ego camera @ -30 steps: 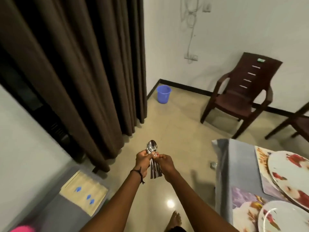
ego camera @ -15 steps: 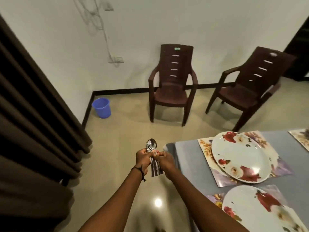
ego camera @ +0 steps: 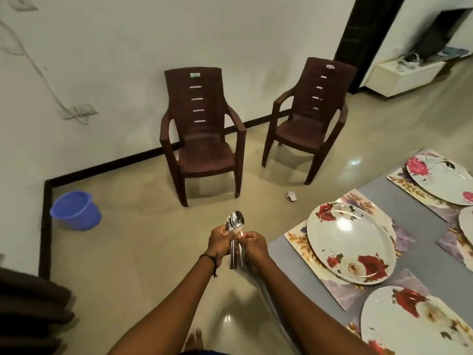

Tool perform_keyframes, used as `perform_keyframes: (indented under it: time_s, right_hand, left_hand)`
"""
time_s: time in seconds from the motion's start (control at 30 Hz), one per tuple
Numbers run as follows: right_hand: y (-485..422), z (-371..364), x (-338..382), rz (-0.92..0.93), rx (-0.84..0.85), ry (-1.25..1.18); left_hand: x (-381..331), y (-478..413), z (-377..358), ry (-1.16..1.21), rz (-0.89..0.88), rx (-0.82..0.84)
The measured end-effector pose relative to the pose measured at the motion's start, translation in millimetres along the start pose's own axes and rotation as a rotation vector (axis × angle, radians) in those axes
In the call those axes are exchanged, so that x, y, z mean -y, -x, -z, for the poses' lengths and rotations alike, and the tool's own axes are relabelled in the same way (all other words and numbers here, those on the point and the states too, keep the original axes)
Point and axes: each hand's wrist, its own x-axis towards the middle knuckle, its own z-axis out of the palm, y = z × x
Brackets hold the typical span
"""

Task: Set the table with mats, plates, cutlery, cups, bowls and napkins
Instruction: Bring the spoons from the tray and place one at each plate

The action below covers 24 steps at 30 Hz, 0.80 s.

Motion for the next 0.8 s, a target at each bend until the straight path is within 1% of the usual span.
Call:
perform_keyframes:
  time_s: [0.1, 0.2, 0.37, 0.5, 0.67, 0.8]
  right_hand:
    - [-20.6, -30.0, 24.2, -0.040, -0.063, -0.061]
    - [-45.2, -61.1, 48.9, -0.035, -0.124, -0.137]
    - [-86.5, -95.7, 80.1, -0.052, -0.201, -0.228]
    - [-132.7, -109.2, 102.8, -0.050, -0.238, -0.279]
    - [-206.7, -121.3, 128.6, -0.068, -0.281, -0.371]
    - [-247.3, -126.1, 148.4, -0.094, -0.338, -0.410]
  left_hand:
    - [-25.0, -33.1, 21.8, -0.037, -0.013, 0.045]
    - [-54.1, -73.7, 45.8, -0.060, -0.033, 0.071]
    - [-80.1, -138.2, 68.9, -0.094, -0.020, 0.122]
    - [-108.9, -187.7, 69.2, -0.109, -0.041, 0.183]
    - [-142.0, -264.6, 66.0, -0.222, -0.048, 0.236]
    - [-152.7, -325.0, 60.3, -0.313, -0.054, 0.301]
